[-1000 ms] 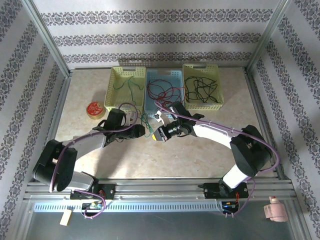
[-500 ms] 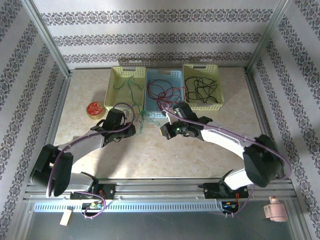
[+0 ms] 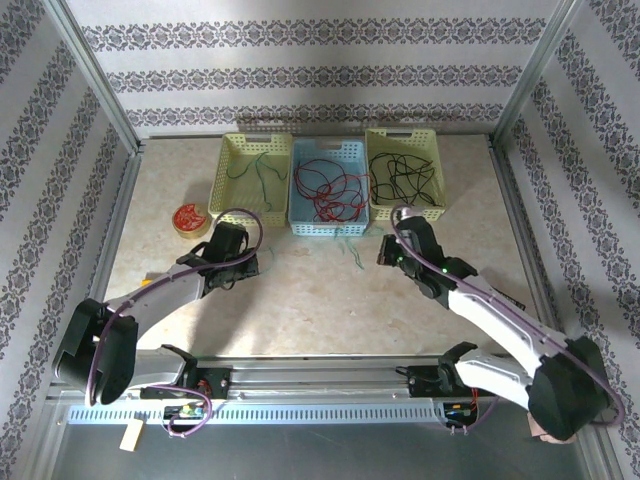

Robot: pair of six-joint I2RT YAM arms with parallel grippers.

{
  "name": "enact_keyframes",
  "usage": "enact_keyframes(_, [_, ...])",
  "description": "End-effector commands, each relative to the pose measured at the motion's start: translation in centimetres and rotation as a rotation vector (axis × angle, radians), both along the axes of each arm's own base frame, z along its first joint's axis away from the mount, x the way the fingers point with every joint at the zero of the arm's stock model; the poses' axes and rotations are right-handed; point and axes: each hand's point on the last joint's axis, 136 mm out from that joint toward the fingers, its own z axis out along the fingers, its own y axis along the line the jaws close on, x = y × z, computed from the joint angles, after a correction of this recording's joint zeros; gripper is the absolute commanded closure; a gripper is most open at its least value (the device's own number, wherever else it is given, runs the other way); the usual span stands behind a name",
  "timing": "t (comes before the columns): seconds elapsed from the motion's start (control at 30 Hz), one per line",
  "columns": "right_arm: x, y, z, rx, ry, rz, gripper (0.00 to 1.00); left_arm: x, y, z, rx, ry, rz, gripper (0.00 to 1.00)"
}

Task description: Untangle the cables

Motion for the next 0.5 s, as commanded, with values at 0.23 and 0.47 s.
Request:
enact_keyframes(0.23, [-0.8, -9.0, 1.5, -0.035, -0.064, -0.345, 1.0, -2.2, 3.5, -2.1, 0.139, 0.09, 0.09, 1.0])
enact_keyframes(0.47, [0.2, -6.2, 5.0, -0.007, -0.166, -0.174, 1.0, -2.0, 2.1, -2.5, 0.085, 0.086, 0.044, 1.0])
